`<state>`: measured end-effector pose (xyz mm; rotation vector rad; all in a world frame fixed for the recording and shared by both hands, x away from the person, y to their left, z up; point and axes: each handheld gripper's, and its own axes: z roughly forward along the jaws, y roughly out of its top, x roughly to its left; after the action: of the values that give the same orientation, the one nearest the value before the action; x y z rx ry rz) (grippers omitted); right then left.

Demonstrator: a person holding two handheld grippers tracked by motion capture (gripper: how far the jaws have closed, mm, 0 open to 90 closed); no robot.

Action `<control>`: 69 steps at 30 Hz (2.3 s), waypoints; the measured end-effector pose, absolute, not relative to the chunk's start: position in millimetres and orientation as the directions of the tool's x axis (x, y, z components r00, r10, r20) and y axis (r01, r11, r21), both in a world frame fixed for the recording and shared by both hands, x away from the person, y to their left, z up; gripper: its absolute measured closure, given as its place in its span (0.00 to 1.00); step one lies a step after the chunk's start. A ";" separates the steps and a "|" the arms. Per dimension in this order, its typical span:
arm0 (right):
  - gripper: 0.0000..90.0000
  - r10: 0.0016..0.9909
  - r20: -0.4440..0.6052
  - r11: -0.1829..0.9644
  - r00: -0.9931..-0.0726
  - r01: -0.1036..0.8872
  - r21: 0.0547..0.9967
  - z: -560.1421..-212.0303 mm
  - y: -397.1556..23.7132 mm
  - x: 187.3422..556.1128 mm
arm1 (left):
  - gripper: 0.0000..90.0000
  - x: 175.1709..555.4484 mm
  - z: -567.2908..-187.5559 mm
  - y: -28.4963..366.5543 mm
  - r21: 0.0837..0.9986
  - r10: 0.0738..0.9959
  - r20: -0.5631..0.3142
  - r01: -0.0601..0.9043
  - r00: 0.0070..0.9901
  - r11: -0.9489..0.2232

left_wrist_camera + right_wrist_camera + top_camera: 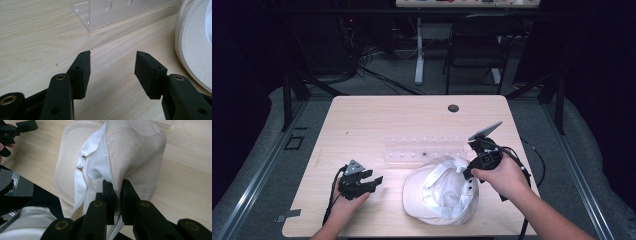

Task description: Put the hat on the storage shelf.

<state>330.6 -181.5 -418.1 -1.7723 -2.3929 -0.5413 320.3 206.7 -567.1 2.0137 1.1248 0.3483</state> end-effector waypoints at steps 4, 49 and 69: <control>0.94 0.908 0.284 0.260 -0.307 0.946 0.193 -413.0 -178.0 334.0 | 0.53 320.1 -567.2 206.2 0.746 0.812 -0.132 0.596 0.569 -0.296; 0.94 0.619 0.766 0.077 -0.176 0.983 0.164 -390.1 -188.5 349.1 | 0.52 318.7 -567.5 203.2 0.747 0.807 -0.121 0.588 0.578 -0.310; 0.94 0.565 0.798 -0.010 -0.210 0.965 0.261 -358.7 -199.0 350.8 | 0.47 292.5 -545.7 150.4 0.820 0.682 -0.109 0.453 0.723 -0.350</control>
<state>350.8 -199.0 -358.7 -1.5828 -1.8035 -1.1246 292.5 150.4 -545.7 2.0066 0.8650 0.3143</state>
